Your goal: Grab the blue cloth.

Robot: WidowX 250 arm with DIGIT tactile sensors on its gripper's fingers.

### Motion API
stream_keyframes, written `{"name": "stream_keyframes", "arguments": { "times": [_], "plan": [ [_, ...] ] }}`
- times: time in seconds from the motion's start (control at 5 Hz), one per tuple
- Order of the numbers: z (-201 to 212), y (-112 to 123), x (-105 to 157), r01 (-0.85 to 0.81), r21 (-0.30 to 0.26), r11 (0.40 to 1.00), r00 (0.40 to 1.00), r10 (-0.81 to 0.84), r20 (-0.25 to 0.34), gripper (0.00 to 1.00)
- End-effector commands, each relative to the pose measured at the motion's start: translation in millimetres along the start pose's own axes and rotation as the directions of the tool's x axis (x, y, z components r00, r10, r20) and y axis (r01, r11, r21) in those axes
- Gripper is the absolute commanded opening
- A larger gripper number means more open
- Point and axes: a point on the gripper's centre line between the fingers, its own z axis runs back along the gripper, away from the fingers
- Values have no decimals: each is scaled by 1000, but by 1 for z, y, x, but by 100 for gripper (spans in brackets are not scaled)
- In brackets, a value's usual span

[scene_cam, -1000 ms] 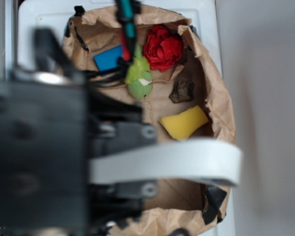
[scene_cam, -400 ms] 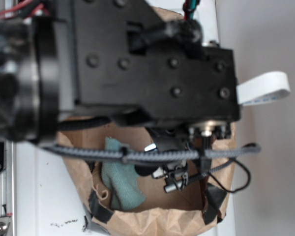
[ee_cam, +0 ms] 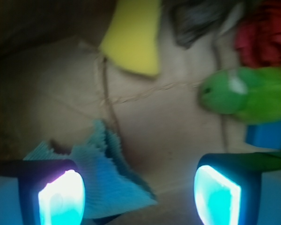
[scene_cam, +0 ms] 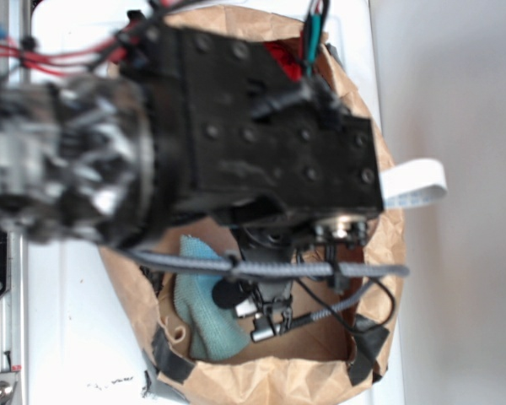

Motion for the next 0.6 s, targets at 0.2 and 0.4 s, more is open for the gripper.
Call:
{"name": "stream_keyframes", "arguments": {
  "times": [0.2, 0.4],
  "plan": [
    [-18, -17, -6, 220, -137, 966, 960, -240, -142, 100],
    [-11, -14, -3, 254, -141, 957, 946, -276, -173, 100]
  ]
}}
